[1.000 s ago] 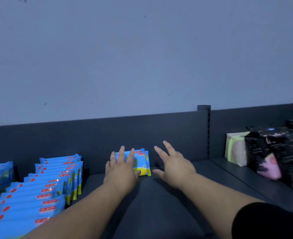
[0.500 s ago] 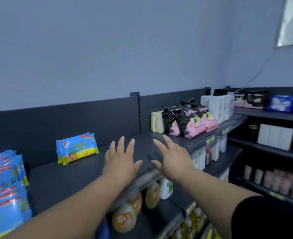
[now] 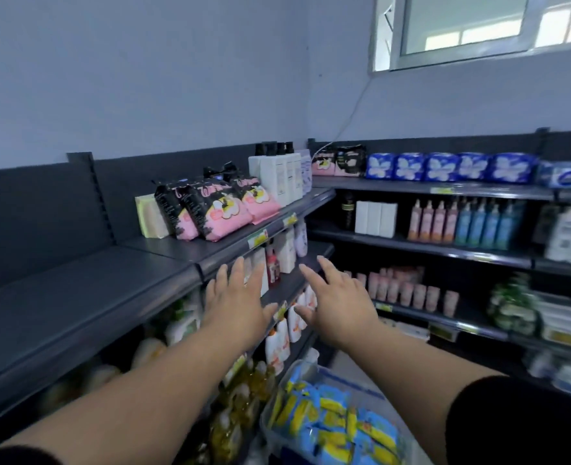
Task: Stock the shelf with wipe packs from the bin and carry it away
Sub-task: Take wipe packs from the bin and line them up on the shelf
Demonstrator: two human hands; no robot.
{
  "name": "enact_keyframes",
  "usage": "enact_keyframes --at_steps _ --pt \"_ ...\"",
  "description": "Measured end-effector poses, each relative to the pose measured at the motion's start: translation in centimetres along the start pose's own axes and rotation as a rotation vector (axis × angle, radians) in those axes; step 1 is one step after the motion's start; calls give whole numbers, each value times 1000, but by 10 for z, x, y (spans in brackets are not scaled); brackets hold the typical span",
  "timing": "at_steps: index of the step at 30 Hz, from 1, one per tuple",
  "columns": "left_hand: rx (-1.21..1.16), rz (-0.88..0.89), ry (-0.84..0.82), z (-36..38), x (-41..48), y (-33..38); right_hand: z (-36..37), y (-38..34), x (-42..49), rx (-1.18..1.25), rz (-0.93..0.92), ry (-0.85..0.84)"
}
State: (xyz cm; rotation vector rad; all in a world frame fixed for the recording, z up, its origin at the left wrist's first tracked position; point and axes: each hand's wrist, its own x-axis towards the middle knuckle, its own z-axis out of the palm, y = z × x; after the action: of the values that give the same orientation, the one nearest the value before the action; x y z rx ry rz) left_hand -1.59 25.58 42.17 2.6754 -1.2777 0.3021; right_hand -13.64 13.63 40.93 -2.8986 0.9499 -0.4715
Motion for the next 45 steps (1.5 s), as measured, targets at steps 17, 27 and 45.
enact_keyframes --at_steps 17,27,45 --pt "-19 134 -303 202 65 228 120 276 -34 58 280 -309" --pt "-58 136 -535 347 68 184 255 289 -56 106 401 -513" --pt "-156 308 -836 560 49 155 477 289 -29 184 475 -657"
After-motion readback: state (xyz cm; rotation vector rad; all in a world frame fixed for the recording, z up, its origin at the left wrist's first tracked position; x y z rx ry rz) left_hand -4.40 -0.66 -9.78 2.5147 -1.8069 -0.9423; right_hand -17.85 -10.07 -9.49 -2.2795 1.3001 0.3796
